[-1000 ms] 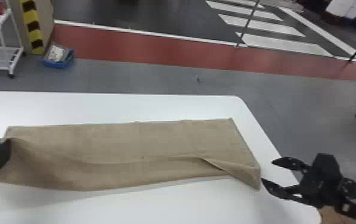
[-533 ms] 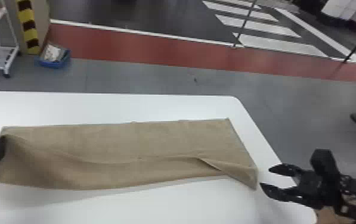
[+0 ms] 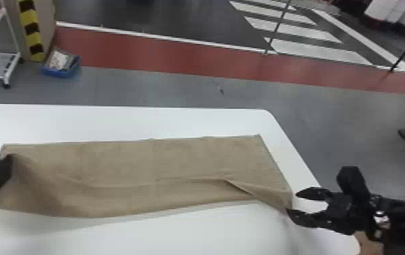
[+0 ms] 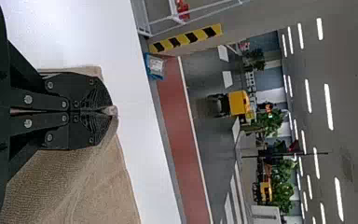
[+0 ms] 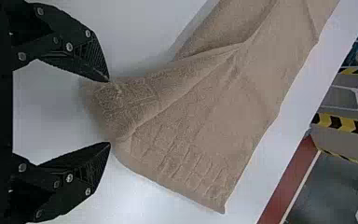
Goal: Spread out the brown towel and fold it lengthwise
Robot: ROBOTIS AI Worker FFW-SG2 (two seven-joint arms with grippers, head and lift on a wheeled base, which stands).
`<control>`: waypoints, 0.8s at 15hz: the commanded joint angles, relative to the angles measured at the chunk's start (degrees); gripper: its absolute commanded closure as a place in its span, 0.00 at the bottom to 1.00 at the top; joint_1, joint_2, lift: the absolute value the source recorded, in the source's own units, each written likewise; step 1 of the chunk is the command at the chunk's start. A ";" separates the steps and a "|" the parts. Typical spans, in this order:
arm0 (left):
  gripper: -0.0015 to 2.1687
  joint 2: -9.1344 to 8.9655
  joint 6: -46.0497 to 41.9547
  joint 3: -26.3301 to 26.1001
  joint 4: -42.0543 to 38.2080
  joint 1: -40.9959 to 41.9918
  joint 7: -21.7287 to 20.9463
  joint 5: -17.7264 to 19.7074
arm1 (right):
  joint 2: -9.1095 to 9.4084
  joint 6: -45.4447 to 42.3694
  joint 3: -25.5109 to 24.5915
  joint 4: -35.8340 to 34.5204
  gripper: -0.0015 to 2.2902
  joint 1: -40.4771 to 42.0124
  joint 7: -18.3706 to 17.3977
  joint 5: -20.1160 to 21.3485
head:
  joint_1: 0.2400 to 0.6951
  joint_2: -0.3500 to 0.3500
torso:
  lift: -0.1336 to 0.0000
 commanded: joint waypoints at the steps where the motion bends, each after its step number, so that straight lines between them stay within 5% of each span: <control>1: 0.71 0.09 0.00 0.08 -0.08 0.39 0.00 0.00 | 0.17 3.07 2.26 0.00 0.22 -1.31 0.04 1.96 | 1.00 0.04 | 0.07; 5: 0.71 0.18 0.00 0.43 -0.26 0.48 -0.08 0.00 | -0.09 4.48 2.61 0.00 0.23 -1.49 0.39 2.31 | 1.00 0.06 | 0.07; 7: 0.71 0.09 0.00 0.43 -0.26 0.48 -0.08 0.00 | -0.18 5.00 2.17 0.00 0.38 -1.49 0.39 2.04 | 1.00 0.06 | 0.07; 12: 0.71 0.09 0.00 0.52 -0.61 0.48 0.00 0.00 | -0.09 5.18 0.32 -1.58 0.39 -0.96 1.71 0.55 | 1.00 0.04 | 0.07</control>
